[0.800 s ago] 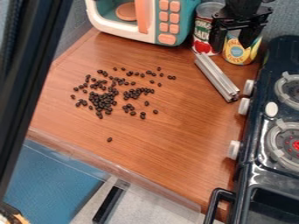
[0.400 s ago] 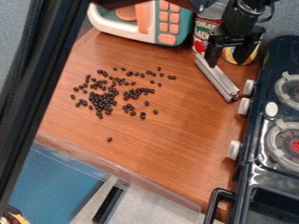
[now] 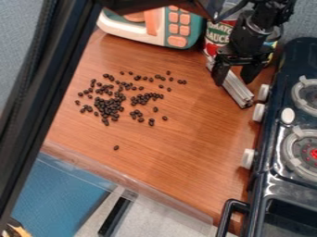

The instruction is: Sweep into pile

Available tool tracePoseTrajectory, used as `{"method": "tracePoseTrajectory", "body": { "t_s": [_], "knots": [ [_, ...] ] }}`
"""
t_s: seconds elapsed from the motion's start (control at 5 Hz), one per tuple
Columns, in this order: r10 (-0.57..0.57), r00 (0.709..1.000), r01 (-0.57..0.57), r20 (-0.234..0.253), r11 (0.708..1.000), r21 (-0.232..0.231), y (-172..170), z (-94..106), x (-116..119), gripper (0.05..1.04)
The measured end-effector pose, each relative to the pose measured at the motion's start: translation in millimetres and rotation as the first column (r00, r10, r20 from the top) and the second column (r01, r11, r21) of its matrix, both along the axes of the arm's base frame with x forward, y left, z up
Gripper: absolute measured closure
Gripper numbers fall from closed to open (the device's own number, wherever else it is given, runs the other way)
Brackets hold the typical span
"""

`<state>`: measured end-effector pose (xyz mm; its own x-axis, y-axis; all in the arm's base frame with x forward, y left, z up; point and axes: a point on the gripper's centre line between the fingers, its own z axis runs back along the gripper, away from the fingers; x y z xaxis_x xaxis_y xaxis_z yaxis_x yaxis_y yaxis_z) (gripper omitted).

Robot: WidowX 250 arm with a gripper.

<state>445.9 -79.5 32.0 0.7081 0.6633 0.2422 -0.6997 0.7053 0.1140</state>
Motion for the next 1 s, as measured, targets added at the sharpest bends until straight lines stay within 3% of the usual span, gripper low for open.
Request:
{"method": "tracePoseTrajectory", "body": {
  "t_s": [0.2, 0.6, 1.0],
  "knots": [
    [0.009, 1.0, -0.009, -0.001, 1.0, -0.011, 1, -0.4, 0, 0.13],
    [0.046, 0.999, -0.047, -0.006, 0.998, -0.038, 4, -1.1, 0, 0.712],
    [0.077, 0.997, -0.078, -0.022, 0.997, -0.031, 14, -6.2, -3, 0.752]
  ]
}}
